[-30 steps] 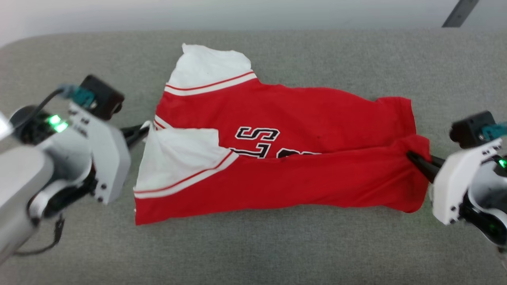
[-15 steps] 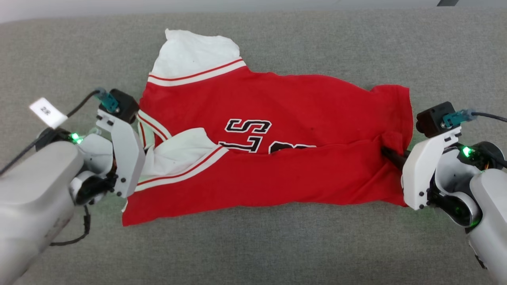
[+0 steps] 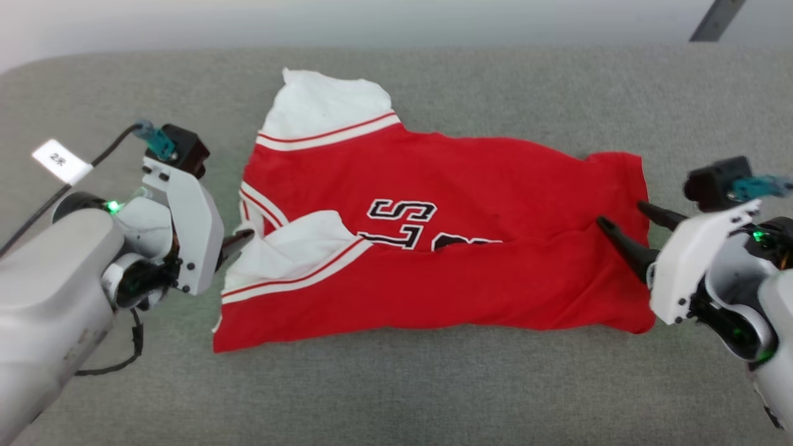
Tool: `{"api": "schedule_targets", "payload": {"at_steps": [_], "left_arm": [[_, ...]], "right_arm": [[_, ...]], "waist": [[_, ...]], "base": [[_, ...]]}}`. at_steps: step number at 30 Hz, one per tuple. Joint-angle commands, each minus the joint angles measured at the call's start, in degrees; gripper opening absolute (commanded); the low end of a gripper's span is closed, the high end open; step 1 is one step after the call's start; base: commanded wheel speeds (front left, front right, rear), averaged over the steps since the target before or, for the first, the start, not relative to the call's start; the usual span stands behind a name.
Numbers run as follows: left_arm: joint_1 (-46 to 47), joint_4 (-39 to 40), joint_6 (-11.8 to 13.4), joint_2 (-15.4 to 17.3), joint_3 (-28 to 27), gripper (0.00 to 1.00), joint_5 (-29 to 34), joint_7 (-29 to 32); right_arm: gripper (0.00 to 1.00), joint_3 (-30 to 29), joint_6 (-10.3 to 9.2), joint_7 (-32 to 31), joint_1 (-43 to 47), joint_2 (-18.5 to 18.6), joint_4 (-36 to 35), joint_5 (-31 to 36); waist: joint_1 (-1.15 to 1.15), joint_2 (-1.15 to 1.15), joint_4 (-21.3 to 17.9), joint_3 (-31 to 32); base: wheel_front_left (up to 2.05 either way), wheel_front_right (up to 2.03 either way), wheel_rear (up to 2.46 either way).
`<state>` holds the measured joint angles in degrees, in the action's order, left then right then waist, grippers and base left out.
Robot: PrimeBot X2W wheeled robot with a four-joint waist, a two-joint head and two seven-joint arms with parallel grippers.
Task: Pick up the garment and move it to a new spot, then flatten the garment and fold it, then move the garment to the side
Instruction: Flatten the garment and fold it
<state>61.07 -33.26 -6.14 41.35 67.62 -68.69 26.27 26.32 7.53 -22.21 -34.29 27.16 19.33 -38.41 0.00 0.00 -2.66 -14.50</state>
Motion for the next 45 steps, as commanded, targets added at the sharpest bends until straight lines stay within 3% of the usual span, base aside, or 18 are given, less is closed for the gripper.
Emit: {"api": "schedule_targets", "payload": {"at_steps": [1, 8, 13, 17, 25, 33, 34, 35, 36, 45], "left_arm": [[-0.36, 2.09, 1.25, 0.97, -0.19, 1.0, -0.59, 0.92], [-4.6, 12.79, 7.7, 4.44, 0.04, 1.0, -5.14, 7.19], [-7.9, 19.25, 12.92, 7.18, 0.59, 1.0, -6.95, 9.35], [-10.57, 20.38, 15.45, 8.54, 0.66, 1.0, -8.25, 9.02], [-14.53, 15.02, 16.16, 7.9, -0.5, 1.0, -11.18, 6.06], [-17.96, 6.95, 14.62, 4.47, -1.37, 1.0, -15.35, 5.61], [-18.22, 6.01, 14.44, 3.89, -1.37, 0.9, -15.84, 5.87], [-18.44, 5.19, 14.17, 3.37, -1.48, 0.34, -16.26, 6.01], [-18.67, 4.69, 13.68, 2.71, -1.57, 0.0, -16.81, 6.31], [-16.83, 2.98, 11.15, 0.19, -1.75, 0.0, -16.77, 6.7]], "right_arm": [[1.0, -2.01, -0.1, 2.26, 2.19, 0.29, -1.55, 0.85], [1.0, -11.27, -0.09, 10.21, 10.16, -2.23, -7.76, 7.21], [1.0, -17.77, -0.09, 13.77, 16.6, -6.73, -13.49, 13.02], [1.0, -21.81, -0.09, 14.71, 20.93, -10.53, -18.13, 15.95], [1.0, -25.73, -0.09, 14.26, 25.85, -14.38, -23.19, 17.92], [1.0, -27.62, -0.09, 12.61, 28.19, -16.4, -24.87, 18.13], [1.0, -27.73, -0.09, 12.04, 28.43, -16.52, -24.78, 18.04], [1.0, -27.58, -0.09, 11.19, 28.66, -16.68, -24.63, 17.88], [1.0, -27.0, -0.09, 10.51, 28.72, -16.61, -24.91, 17.99], [1.0, -26.43, -0.09, 1.16, 26.55, -17.38, -21.57, 15.15]], "waist": [[0.0, 0.0, 1.24, 1.96], [0.0, 0.0, 1.85, 4.63], [0.0, 0.0, 1.15, 5.45], [0.0, 0.0, -0.08, 5.3], [0.0, 0.0, -2.41, 3.81], [0.0, 0.0, -3.7, 2.7], [0.0, 0.0, -3.74, 2.62], [0.0, 0.0, -3.78, 2.54], [0.0, 0.0, -3.77, 2.43], [0.0, 0.0, -2.28, 1.16]], "base": [[0.0, 0.0, 0.0], [0.0, 0.0, 0.0], [0.0, 0.0, 0.0], [0.0, 0.0, 0.0], [0.0, 0.0, 0.0], [0.0, 0.0, 0.0], [0.0, 0.0, 0.0], [0.0, 0.0, 0.0], [0.0, 0.0, 0.0], [0.0, 0.0, 0.0]]}}
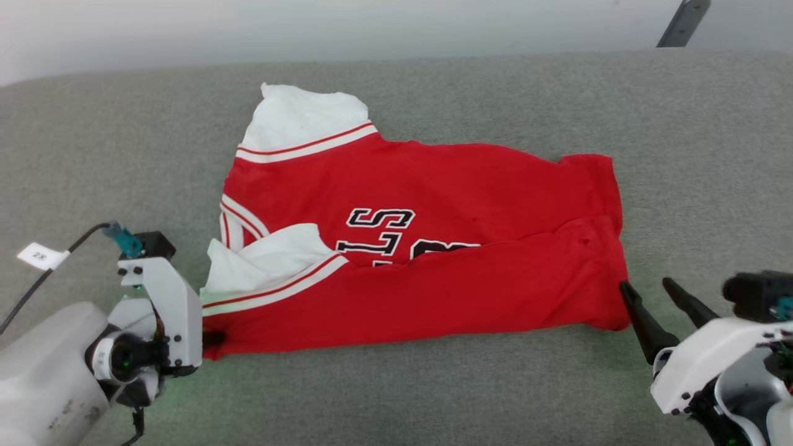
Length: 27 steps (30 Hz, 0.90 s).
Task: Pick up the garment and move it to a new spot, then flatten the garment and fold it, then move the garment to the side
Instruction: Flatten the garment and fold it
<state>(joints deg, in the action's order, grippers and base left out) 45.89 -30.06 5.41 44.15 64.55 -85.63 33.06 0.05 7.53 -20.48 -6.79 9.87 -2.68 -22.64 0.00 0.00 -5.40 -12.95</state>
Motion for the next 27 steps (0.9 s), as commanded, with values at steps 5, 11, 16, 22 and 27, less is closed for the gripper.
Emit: {"api": "schedule_targets", "payload": {"at_steps": [5, 11, 16, 22, 27], "left_arm": [[-0.4, -0.09, -0.9, -3.56, 0.89, 0.0, 0.59, -0.73], [0.45, 0.12, -1.33, -4.54, 0.83, 0.0, 1.22, -1.22], [0.76, 0.16, -1.47, -4.91, 0.72, 0.0, 1.31, -1.21], [0.95, 0.29, -1.59, -4.65, 0.42, 0.0, 1.28, -1.34], [1.48, 1.28, -1.33, -3.73, -0.2, 0.0, 1.18, -1.58]], "right_arm": [[1.0, 0.94, -0.09, -6.27, -4.53, 1.16, 5.79, -1.18], [1.0, 1.38, -0.09, -13.27, -9.05, 0.93, 13.43, -0.85], [0.58, 2.46, -0.08, -19.72, -11.01, 0.32, 18.68, -0.33], [0.0, 2.31, -0.1, -26.1, -12.12, 0.43, 19.55, 0.88], [0.0, 1.1, -0.1, -29.73, -13.19, 0.44, 17.04, 0.33]], "waist": [[0.0, 0.0, 1.76, -1.18], [0.0, 0.0, 3.18, -1.95], [0.0, 0.0, 4.14, -2.38], [0.0, 0.0, 4.68, -2.41], [0.0, 0.0, 4.72, -2.18]], "base": [[0.0, 0.0, 0.0], [0.0, 0.0, 0.0], [0.0, 0.0, 0.0], [0.0, 0.0, 0.0], [0.0, 0.0, 0.0]]}}
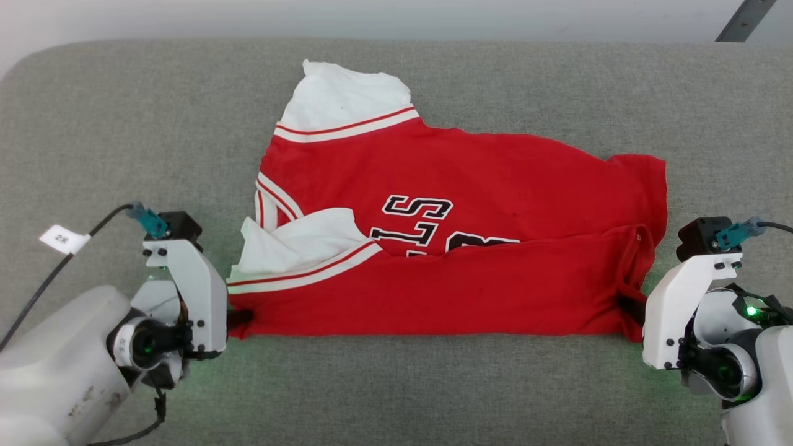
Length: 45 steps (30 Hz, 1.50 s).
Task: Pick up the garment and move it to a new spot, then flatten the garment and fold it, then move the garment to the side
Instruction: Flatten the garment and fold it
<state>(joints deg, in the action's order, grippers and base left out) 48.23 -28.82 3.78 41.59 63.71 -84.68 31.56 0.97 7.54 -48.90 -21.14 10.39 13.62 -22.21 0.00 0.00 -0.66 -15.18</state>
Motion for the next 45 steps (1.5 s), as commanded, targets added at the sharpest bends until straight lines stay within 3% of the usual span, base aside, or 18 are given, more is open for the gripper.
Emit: {"api": "schedule_targets", "payload": {"at_steps": [1, 10, 15, 22, 26, 31, 32, 33, 34, 35, 36, 45], "left_arm": [[-0.64, 0.53, 0.41, -0.86, 0.45, 0.0, 0.18, -0.11], [-1.31, 8.1, 3.53, 4.65, -0.38, 0.0, -0.29, 1.19], [-3.48, 16.93, 7.75, 9.44, -0.13, 0.0, -0.43, 1.99], [-8.98, 29.21, 13.87, 14.62, 1.08, 0.0, -1.63, 1.6], [-11.95, 31.83, 15.32, 14.94, 2.27, 0.0, -2.34, 1.25], [-12.98, 31.15, 14.62, 13.71, 3.04, 0.0, -2.31, 1.0], [-12.7, 30.75, 14.27, 13.54, 3.21, 0.0, -1.63, 0.87], [-12.19, 30.26, 14.01, 13.38, 3.09, 0.31, -1.12, 0.49], [-11.74, 29.9, 13.79, 13.29, 3.0, 0.52, -0.74, 0.37], [-11.28, 29.76, 13.37, 13.23, 2.99, 0.84, -0.43, 0.44], [-10.79, 29.64, 13.23, 13.27, 2.83, 1.0, -0.37, 0.66], [-1.01, 31.94, 12.81, 16.42, 0.25, 1.0, 3.55, 5.53]], "right_arm": [[0.0, -0.26, -0.11, -1.68, 0.81, 0.12, -0.1, -0.24], [0.0, -1.81, -0.11, -6.62, 0.63, 4.16, -7.15, -0.85], [0.0, -2.22, -0.11, -10.0, 3.22, 6.76, -11.49, -2.2], [0.0, -5.22, -0.11, -14.56, 9.01, 6.4, -15.52, -2.31], [0.0, -6.13, -0.11, -14.27, 11.33, 5.32, -15.46, -2.08], [0.0, -5.91, -0.11, -13.13, 11.9, 4.35, -14.43, -2.18], [0.04, -5.57, -0.11, -12.78, 11.83, 4.33, -14.35, -2.34], [0.11, -5.19, -0.11, -12.21, 11.63, 4.4, -14.41, -2.47], [0.64, -4.88, -0.11, -11.77, 11.4, 4.44, -14.34, -2.72], [1.0, -4.65, -0.11, -11.57, 11.14, 4.56, -14.25, -2.99], [1.0, -4.4, -0.11, -11.58, 10.88, 4.78, -14.34, -3.28], [1.0, -5.26, -0.1, -8.64, 9.29, 4.64, -18.16, -4.97]], "waist": [[0.0, 0.0, -0.03, 0.1], [0.0, 0.0, -0.25, 0.88], [0.0, 0.0, -0.36, 1.61], [0.0, 0.0, -0.61, 2.3], [0.0, 0.0, -0.77, 2.48], [0.0, 0.0, -0.93, 2.75], [0.0, 0.0, -1.02, 2.82], [0.0, 0.0, -1.1, 2.87], [0.0, 0.0, -1.23, 2.91], [0.0, 0.0, -1.39, 2.95], [0.0, 0.0, -1.54, 2.95], [0.0, 0.0, -3.87, 1.62]], "base": [[0.0, 0.0, 0.0], [0.0, 0.0, 0.0], [0.0, 0.0, 0.0], [0.0, 0.0, 0.0], [0.0, 0.0, 0.0], [0.0, 0.0, 0.0], [0.0, 0.0, 0.0], [0.0, 0.0, 0.0], [0.0, 0.0, 0.0], [0.0, 0.0, 0.0], [0.0, 0.0, 0.0], [0.0, 0.0, 0.0]]}}
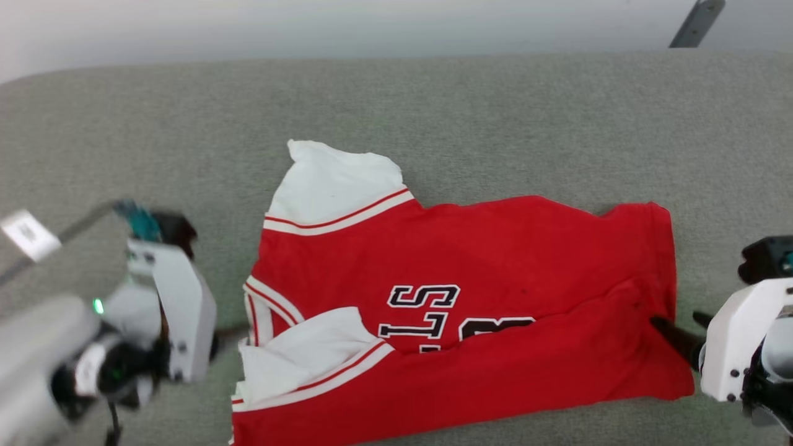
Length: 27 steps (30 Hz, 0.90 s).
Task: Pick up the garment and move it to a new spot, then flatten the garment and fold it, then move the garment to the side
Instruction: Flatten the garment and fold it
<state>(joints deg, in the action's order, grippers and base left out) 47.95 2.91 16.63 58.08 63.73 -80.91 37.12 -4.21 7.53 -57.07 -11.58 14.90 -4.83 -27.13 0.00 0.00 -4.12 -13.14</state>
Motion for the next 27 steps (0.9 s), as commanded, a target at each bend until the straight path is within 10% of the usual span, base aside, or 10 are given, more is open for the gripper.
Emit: {"api": "schedule_targets", "payload": {"at_steps": [1, 18, 27], "left_arm": [[0.9, -0.06, -0.23, -0.21, -0.47, 1.0, 0.48, -0.08], [18.62, -19.54, -11.95, -7.05, -4.05, 1.0, 11.78, -5.45], [23.16, -30.27, -15.13, -10.52, -2.9, 1.0, 13.0, -2.38]], "right_arm": [[1.0, -0.39, -0.09, 0.48, -0.69, -0.25, -0.3, 0.0], [1.0, 4.16, -0.09, 43.42, -5.69, -5.82, -1.44, 7.13], [1.0, 6.51, -0.09, 50.83, -6.77, -7.5, 2.95, 7.45]], "waist": [[0.0, 0.0, -0.83, -0.74], [0.0, 0.0, -10.28, -7.57], [0.0, 0.0, -12.78, -9.7]], "base": [[0.0, 0.0, 0.0], [0.0, 0.0, 0.0], [0.0, 0.0, 0.0]]}}
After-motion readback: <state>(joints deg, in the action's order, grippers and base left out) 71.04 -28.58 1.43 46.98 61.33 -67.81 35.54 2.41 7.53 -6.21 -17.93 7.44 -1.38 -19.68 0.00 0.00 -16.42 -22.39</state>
